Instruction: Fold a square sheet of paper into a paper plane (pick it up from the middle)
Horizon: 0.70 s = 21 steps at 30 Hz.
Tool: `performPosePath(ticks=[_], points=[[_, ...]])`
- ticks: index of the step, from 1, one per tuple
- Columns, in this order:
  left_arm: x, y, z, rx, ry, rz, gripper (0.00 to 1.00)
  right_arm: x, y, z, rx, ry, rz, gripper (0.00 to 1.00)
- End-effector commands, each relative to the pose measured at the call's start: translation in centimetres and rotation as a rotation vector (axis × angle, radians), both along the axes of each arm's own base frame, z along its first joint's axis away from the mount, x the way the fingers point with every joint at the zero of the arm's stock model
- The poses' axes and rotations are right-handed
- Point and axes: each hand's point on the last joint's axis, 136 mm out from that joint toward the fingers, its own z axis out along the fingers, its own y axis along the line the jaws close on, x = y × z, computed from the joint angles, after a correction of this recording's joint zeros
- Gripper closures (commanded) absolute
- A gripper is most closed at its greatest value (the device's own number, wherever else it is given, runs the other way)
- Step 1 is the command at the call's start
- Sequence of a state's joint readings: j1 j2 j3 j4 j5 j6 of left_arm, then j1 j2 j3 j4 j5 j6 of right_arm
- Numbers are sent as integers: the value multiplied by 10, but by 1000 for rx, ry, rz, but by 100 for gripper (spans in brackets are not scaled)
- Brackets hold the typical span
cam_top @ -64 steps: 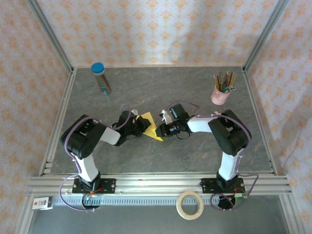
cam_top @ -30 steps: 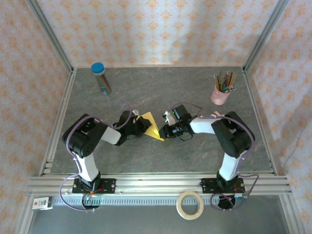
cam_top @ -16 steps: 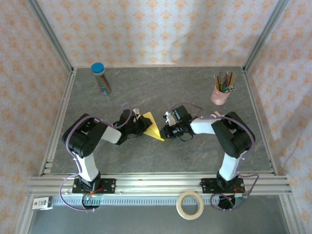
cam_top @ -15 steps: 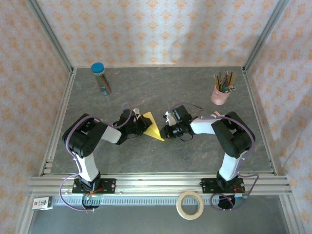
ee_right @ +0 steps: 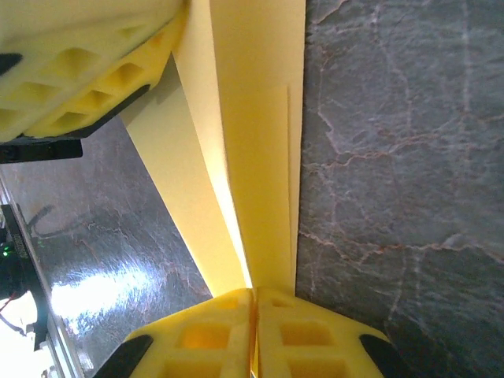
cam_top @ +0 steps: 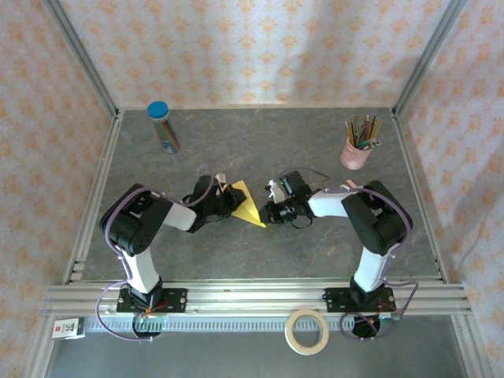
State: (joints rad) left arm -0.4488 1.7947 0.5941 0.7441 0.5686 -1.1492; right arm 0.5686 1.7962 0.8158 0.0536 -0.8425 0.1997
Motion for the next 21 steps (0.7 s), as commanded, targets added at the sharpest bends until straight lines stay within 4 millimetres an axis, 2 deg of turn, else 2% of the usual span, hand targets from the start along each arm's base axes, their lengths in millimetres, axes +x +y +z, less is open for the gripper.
performPosePath(ticks=[1,5,21], points=[[4,5,7,25,-34,4,91,-12,-20,-32,-105,82,-39,91],[3,5,-1,32,-11,6,92,-13,-21,-35,-113,92,-39,91],[8,3,-11,36,14,9,92,-11,-18,-30,-110,109,-45,89]])
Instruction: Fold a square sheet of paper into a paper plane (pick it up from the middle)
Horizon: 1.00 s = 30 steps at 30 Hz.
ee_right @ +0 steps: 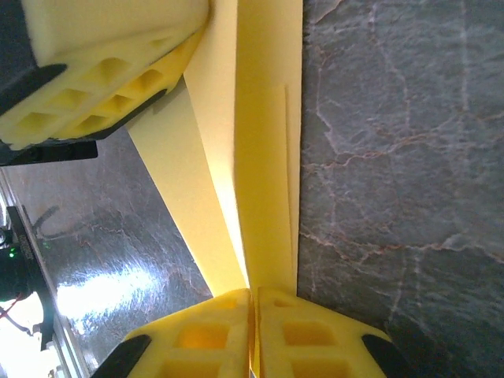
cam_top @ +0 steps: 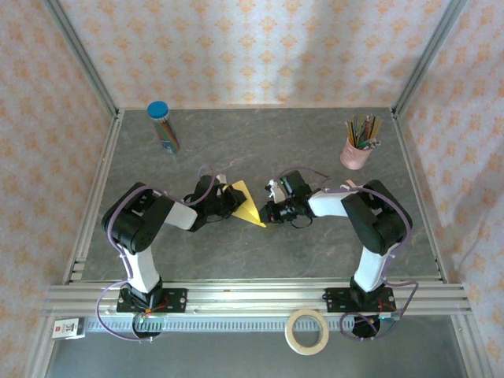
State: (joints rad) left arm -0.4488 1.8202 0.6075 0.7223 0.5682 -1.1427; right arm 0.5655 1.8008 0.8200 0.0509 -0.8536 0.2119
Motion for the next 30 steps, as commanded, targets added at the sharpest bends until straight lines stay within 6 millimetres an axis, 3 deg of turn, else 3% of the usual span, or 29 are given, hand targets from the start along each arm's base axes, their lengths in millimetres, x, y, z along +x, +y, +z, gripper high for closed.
performPosePath(ticks=[1,11,24,30], points=[[8,3,-1,17,-13,11,92,-11,-18,-30,-115,94,-39,88],[8,3,-7,26,-1,6,93,-10,-13,-20,-84,104,-37,86],[9,0,-2,20,-17,-9,93,-8,0,22,26,64,-4,79],[8,-1,3,12,-30,-14,93,10,2,37,30,-17,-44,71]])
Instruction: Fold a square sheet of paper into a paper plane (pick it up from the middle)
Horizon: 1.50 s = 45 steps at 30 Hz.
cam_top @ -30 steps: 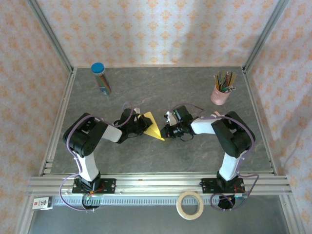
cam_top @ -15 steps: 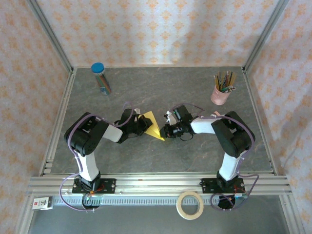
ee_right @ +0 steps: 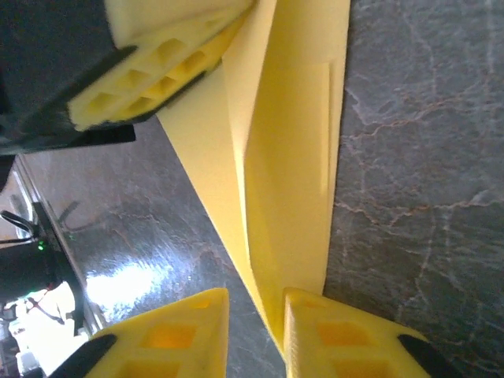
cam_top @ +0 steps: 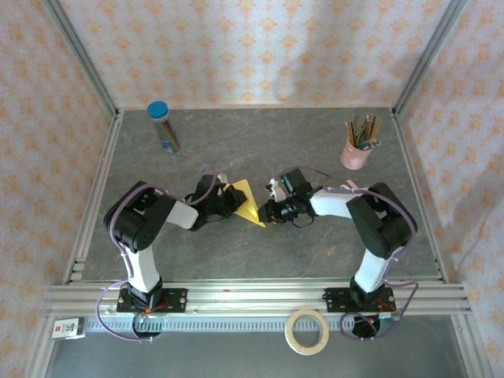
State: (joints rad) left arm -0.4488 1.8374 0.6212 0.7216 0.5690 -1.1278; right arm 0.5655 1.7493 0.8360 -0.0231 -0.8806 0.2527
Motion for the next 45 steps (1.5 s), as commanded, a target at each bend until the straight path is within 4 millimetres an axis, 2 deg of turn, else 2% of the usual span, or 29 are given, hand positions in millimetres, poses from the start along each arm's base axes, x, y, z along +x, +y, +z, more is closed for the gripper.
performPosePath(ticks=[1,4,7,12,16,21,29,45], points=[[5,0,7,2,-28,-8,93,22,1,22,6,-90,-51,67],[5,-1,9,2,-34,-11,93,43,-5,21,-57,-130,-146,55],[5,-3,9,-2,-34,-18,93,55,-2,19,-72,-134,-160,51],[6,-5,9,-5,-34,-19,93,67,2,19,-79,-154,-171,45],[6,-6,9,-6,-33,-21,93,64,8,12,-103,-149,-126,44],[6,-6,11,-8,-35,-21,93,59,14,2,-133,-149,-93,49],[6,-6,12,-10,-36,-20,93,54,13,-14,-163,-121,-73,52],[9,-9,19,-20,-49,-25,92,43,7,-41,-253,-92,-39,69]])
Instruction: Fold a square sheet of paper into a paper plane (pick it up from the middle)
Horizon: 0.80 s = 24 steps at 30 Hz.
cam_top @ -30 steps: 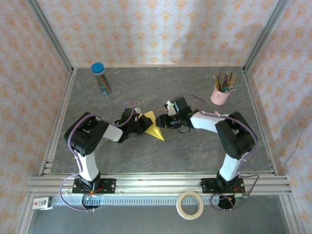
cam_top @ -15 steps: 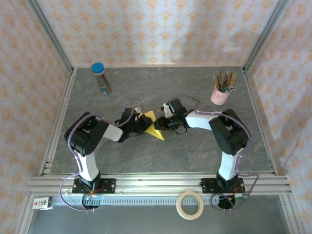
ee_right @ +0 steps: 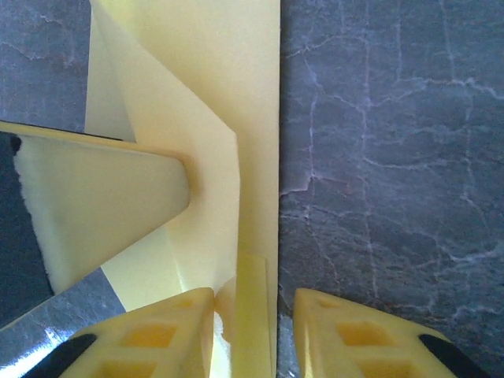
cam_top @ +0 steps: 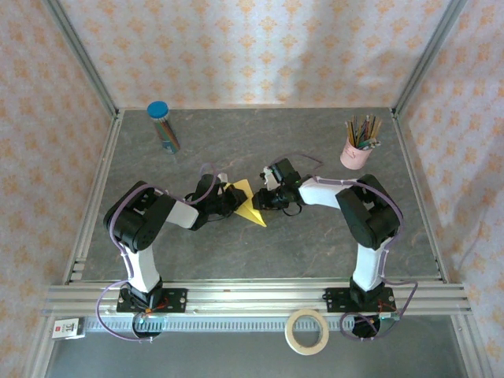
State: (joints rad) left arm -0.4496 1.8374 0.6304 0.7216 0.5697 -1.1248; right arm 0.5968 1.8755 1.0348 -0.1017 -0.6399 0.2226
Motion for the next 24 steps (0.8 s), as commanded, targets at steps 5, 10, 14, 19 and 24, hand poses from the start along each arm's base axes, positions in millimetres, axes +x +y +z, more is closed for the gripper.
performPosePath(ticks=[5,10,14,19,24], points=[[10,-8,28,-24,-62,-21,92,-14,-3,-33,-94,49,26,72],[10,-5,32,-6,-69,-8,91,-16,-4,-38,-105,56,26,73],[11,1,36,7,-76,20,92,-18,-6,-43,-126,60,25,73],[13,7,45,28,-94,51,92,-21,-9,-51,-163,65,27,74],[13,9,45,28,-92,65,92,-22,-12,-57,-203,57,22,74]])
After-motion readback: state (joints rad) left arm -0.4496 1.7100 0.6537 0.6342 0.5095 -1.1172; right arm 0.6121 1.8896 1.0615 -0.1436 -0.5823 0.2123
